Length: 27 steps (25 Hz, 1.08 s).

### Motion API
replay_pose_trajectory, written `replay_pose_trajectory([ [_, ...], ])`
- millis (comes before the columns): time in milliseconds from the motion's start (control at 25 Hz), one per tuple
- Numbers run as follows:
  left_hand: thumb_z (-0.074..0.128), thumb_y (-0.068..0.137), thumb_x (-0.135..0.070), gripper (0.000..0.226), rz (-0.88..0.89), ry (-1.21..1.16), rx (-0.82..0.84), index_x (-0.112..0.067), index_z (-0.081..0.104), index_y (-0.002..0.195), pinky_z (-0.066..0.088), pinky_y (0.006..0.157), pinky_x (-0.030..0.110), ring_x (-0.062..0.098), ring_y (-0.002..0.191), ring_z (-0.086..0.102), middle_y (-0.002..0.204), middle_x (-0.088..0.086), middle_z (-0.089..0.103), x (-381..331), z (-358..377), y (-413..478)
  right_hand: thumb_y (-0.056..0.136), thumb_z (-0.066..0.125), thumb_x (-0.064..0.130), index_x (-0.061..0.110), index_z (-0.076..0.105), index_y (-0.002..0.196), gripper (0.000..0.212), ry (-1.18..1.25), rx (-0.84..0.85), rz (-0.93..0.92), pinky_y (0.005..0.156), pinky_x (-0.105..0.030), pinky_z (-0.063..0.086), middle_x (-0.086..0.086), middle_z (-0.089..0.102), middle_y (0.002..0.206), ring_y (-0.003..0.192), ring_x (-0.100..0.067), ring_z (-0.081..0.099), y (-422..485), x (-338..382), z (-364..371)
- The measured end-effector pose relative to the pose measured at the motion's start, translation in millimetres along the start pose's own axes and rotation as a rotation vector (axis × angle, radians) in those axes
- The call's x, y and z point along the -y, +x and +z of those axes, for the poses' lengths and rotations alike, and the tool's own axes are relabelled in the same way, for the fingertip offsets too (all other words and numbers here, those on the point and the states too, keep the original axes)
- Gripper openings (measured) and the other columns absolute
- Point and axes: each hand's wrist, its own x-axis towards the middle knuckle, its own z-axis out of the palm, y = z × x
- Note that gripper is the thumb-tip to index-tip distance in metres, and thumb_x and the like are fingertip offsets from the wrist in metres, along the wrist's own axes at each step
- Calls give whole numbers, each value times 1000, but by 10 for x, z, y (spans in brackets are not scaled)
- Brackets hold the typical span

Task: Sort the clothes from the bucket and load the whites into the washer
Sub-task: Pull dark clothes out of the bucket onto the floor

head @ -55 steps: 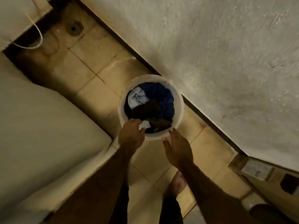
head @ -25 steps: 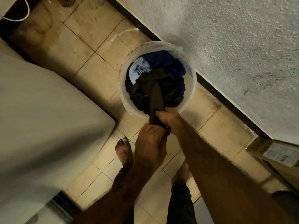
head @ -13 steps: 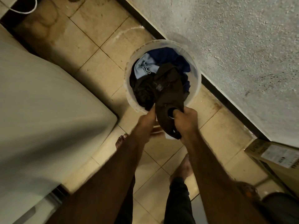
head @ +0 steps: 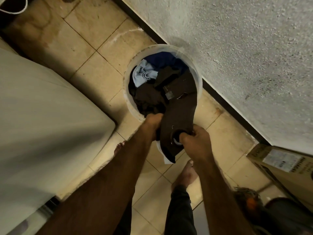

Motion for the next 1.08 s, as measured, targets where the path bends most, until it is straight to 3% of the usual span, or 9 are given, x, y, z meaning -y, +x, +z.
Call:
replay_pose_trajectory([
  [120, 55, 99, -14, 45, -75, 6, -233, -1, 47, 142, 50, 103, 35, 32, 119, 59, 142, 22, 53, 230, 0, 16, 80, 58, 3, 22, 50, 136, 60, 444, 68, 47, 90, -40, 55, -9, 66, 128, 115, -25, 62, 75, 63, -159],
  [200, 64, 92, -17, 52, -65, 73, -240, -8, 46, 141, 48, 107, 47, 35, 121, 57, 136, 16, 57, 448, -29, -79, 79, 68, 23, 22, 48, 141, 65, 496, 55, 119, 99, -50, 50, -6, 66, 130, 120, -27, 62, 261, 118, -198],
  [280, 67, 90, -18, 61, -26, 128, -226, -13, 42, 146, 48, 107, 48, 34, 121, 58, 137, 13, 58, 598, -43, -135, 81, 79, 37, 22, 51, 139, 65, 379, 12, 161, 94, -48, 54, -3, 72, 122, 113, -25, 69, 456, 163, -139],
  [400, 69, 90, -17, 61, 11, 107, -225, -15, 42, 145, 51, 104, 48, 33, 116, 62, 134, 12, 62, 647, -62, -228, 86, 78, 21, 23, 67, 123, 39, 245, -57, 147, 79, -38, 60, 0, 78, 106, 101, -23, 74, 720, 67, -15],
  [560, 66, 94, -37, 56, -16, -13, -221, -12, 50, 142, 49, 107, 45, 31, 121, 62, 136, 9, 63, 620, -79, -245, 93, 65, 5, 15, 76, 112, 24, 235, -133, 101, 93, -43, 59, -4, 78, 106, 104, -24, 73, 834, -188, -41],
  [720, 43, 99, -60, 48, -73, -494, 5, -20, 68, 104, 62, 64, 24, 13, 79, 78, 87, -1, 80, 643, -90, -227, 89, 62, 3, 15, 78, 99, 22, 103, 76, 160, 80, -36, 59, -10, 78, 99, 98, -32, 72, 571, -531, 22],
  [880, 73, 83, -55, 54, -42, -273, -54, -15, 69, 119, 56, 92, 35, 25, 103, 71, 118, 7, 74, 753, -99, -160, 78, 65, 16, 19, 74, 83, 10, -360, 372, 308, 74, -36, 59, -5, 75, 89, 85, -24, 71, 238, -826, 181],
  [1000, 81, 82, -27, 51, 12, 20, -306, -4, 65, 125, 50, 84, 29, 23, 95, 65, 122, 9, 70, 857, -95, -60, 78, 67, 26, 22, 71, 83, 8, -239, 141, 176, 67, -33, 55, 6, 71, 82, 87, -20, 69, 205, -835, 238],
  [1080, 74, 88, -22, 46, 50, 85, -356, -4, 63, 129, 50, 81, 29, 26, 100, 65, 119, 10, 69, 887, -77, -81, 80, 70, 42, 24, 68, 103, 29, -70, -89, 81, 68, -28, 48, 15, 67, 89, 96, -17, 66, 282, -718, 247],
])
